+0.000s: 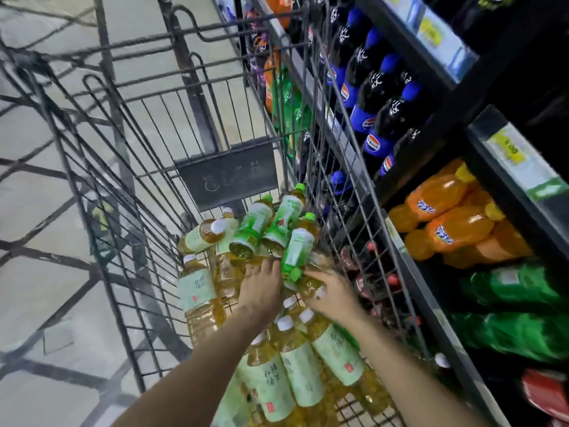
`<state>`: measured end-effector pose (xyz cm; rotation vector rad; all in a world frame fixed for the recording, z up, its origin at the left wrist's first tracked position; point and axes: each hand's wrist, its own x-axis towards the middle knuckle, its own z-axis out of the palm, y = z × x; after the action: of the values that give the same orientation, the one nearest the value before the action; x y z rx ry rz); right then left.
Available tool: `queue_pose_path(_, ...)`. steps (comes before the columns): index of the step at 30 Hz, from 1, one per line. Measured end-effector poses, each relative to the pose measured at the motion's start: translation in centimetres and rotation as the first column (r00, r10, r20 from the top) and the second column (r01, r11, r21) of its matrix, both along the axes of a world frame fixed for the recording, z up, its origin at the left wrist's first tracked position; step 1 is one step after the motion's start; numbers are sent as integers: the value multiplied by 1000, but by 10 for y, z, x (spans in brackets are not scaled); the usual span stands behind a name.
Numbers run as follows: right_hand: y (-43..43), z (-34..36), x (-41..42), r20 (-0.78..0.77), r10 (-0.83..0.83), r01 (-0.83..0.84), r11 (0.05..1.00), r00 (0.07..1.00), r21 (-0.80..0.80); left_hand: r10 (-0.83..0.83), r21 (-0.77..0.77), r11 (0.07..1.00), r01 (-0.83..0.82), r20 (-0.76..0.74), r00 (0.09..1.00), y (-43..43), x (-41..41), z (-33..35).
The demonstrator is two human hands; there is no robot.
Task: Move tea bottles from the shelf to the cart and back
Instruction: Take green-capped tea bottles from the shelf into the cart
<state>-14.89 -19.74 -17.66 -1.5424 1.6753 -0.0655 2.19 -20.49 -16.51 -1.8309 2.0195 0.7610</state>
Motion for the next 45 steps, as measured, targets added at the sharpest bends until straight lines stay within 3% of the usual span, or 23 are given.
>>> queue_pose_path(5,10,-7,-15,73,-85,77,991,994,111,44,6,999,-44,-21,999,-7,-5,-11)
queue_pose_path(9,18,-14,-23,37,-150,142,978,988,154,87,20,996,-86,-81,993,-13,-12,-17)
queue_pose_path(14,31,-17,-15,-170,-201,197,980,965,-41,161,48,987,-155,-167,973,-14,-11,-32)
queue_pose_path(18,33,-13,-9,-254,-236,224,972,938,-73,209,85,977,-197,-168,963,-12,-13,-39)
queue_pose_path(30,23,-22,-6,-259,-345,329,939,902,-106,390,104,920,-378,-146,909,-28,-38,-51)
queue_pose_path(36,19,-20,-2,-241,-342,335,940,908,-71,202,8,979,-202,24,979,7,-2,-37)
queue_pose_path(45,-5,-10,8,-276,-254,255,966,927,-30,154,25,988,-155,36,987,1,0,-38)
